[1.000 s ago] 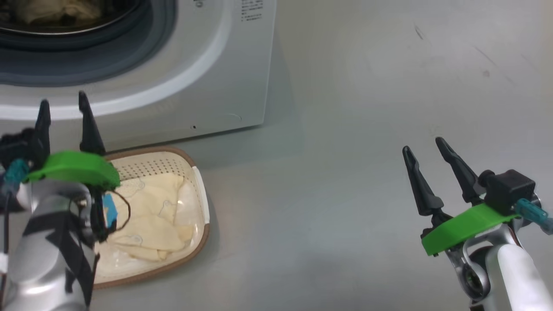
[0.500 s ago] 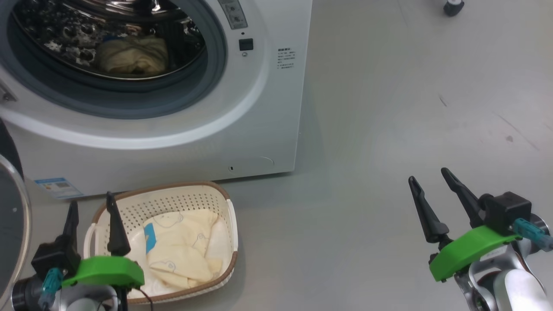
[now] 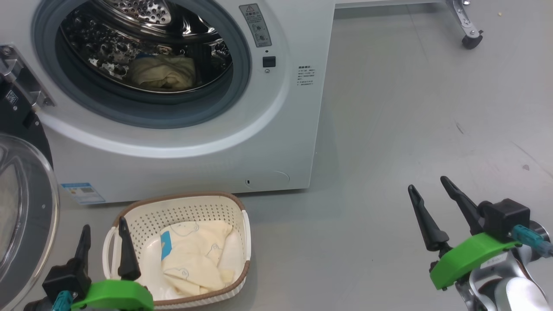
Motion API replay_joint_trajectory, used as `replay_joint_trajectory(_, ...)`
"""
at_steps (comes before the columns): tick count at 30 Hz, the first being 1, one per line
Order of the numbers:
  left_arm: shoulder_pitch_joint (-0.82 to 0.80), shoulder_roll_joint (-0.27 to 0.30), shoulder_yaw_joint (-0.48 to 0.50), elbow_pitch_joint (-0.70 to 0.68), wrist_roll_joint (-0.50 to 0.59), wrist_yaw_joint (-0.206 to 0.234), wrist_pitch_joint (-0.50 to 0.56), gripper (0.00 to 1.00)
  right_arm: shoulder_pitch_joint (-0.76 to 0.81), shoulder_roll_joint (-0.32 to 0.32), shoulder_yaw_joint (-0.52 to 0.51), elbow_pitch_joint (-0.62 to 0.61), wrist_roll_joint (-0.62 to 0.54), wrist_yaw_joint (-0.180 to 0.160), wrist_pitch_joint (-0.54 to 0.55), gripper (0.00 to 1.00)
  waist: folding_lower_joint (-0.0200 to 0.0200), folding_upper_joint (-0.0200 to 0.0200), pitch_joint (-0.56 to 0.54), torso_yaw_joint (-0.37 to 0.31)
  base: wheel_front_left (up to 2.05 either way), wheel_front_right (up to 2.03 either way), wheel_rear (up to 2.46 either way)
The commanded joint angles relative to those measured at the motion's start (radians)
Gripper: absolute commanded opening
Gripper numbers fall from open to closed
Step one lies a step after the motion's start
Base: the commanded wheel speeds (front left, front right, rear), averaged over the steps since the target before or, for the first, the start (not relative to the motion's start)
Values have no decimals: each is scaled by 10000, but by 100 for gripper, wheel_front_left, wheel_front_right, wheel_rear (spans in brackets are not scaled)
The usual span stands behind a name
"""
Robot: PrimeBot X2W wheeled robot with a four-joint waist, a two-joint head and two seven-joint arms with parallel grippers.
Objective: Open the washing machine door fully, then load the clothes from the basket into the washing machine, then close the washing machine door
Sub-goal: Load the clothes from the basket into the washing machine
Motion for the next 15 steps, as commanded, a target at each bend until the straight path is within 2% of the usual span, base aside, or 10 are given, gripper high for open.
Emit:
replay_joint_trajectory(1,-211,125,344,-388,75,93,15,100,-156,-164,219,-402,-49,-4,28,100,1,-1,10,8,0,0,0)
replay_joint_trajectory(15,-261,168,278,-355,-17,167,102,100,-174,-126,314,-359,-7,-4,13,100,1,-1,27,-21,0,0,0)
